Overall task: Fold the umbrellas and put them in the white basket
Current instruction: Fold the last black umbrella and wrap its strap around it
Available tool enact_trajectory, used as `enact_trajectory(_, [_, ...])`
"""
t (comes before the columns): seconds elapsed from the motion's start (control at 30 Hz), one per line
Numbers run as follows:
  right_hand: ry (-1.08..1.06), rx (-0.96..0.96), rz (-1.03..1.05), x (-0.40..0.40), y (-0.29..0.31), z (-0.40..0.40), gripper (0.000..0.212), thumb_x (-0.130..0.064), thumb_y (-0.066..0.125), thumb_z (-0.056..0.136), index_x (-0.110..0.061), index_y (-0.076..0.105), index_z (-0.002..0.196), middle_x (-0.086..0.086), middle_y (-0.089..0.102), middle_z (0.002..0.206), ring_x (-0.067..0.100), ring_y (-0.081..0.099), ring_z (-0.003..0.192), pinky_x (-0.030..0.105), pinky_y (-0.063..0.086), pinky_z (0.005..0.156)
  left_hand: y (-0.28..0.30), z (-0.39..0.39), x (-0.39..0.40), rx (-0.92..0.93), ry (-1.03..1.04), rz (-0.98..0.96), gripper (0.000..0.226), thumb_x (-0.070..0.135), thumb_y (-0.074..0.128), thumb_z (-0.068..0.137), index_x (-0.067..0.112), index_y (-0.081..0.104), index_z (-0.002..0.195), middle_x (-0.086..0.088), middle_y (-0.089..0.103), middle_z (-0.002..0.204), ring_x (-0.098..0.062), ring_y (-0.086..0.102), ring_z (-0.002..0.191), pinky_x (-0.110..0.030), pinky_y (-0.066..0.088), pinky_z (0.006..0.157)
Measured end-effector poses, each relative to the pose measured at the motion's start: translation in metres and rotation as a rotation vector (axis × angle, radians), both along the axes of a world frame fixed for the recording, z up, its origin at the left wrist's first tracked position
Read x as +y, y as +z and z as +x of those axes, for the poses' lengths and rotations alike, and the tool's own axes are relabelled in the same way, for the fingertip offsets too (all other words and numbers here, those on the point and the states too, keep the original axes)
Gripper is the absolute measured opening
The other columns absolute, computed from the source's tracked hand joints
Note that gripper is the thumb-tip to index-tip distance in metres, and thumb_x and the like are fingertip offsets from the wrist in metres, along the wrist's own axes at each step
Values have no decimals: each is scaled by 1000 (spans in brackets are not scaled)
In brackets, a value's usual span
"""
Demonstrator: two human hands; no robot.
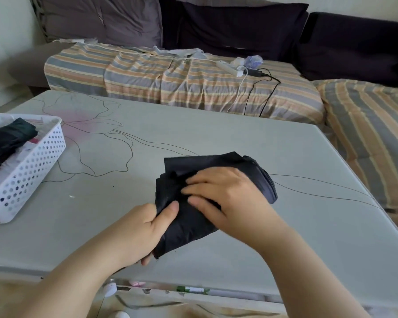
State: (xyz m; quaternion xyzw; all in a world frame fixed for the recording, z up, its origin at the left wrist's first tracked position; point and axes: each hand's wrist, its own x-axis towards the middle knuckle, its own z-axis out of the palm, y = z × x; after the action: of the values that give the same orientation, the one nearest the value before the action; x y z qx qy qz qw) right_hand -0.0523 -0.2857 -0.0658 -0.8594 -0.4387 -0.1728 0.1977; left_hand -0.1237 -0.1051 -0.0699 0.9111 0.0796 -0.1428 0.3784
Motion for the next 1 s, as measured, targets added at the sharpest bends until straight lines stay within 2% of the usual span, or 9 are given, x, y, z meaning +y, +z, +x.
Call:
enact_trajectory(0.07, [-157,-3,14,-1,1,9,34,-37,43,95,-28,75,100,-12,72,106,16,64,107,35,48,92,-1,-1,-4,-31,-29,42,55,59,26,92,12,31,63,-3,46,41,-11,47,37,-30,45,60])
enact_trajectory(0.17, [-334,36,74,-11,0,23,27,-34,52,90,-25,74,103,-11,72,108,21,63,110,39,43,97,-1,0,-5,-30,-83,104,55,58,24,92,13,27,61,0,37,38,-10,43,35,-33,47,62])
enact_trajectory(0.27, [-557,144,350,-42,10,30,24,-32,64,89,-28,67,113,-17,65,106,11,56,105,17,38,92,-1,-2,2,1,-100,145,55,62,23,90,15,24,62,0,31,38,-14,42,35,-32,46,61])
enact_trajectory(0.37, [-422,478,590,-69,19,23,13,-25,65,88,-36,67,95,-15,65,89,1,56,80,12,41,77,-3,-2,11,3,-95,182,55,65,21,86,15,24,64,0,31,41,-15,46,37,-29,43,57])
enact_trajectory(0.47, [-275,688,393,-73,13,15,16,-22,64,89,-36,71,87,-19,68,91,1,59,82,16,42,83,-4,1,16,-9,-78,178,55,63,22,88,14,24,63,1,33,38,-13,47,35,-30,45,59])
enact_trajectory(0.57, [-267,700,371,-74,7,16,22,-19,68,86,-40,71,86,-21,65,94,3,59,89,22,43,90,-4,2,17,-28,-72,164,55,60,24,90,14,24,61,1,35,37,-11,47,35,-32,46,60])
enact_trajectory(0.7, [-227,638,368,-74,9,16,27,-17,71,83,-43,68,90,-21,55,100,4,55,96,12,39,91,-5,6,16,-53,-64,149,55,62,23,87,13,24,61,-1,34,41,-12,47,35,-28,38,53])
enact_trajectory(0.87, [-289,672,432,-72,7,18,23,-23,73,81,-44,64,83,-20,58,99,3,55,94,20,41,91,-4,8,19,-67,-76,135,64,71,17,73,10,30,62,-4,43,40,-13,46,37,-22,38,50])
enact_trajectory(1.0, [-255,632,385,-70,8,16,23,-22,73,81,-40,60,79,-18,53,102,2,52,101,12,35,91,-5,9,20,-95,-78,127,63,70,18,72,9,30,61,-3,42,38,-14,47,38,-15,35,45])
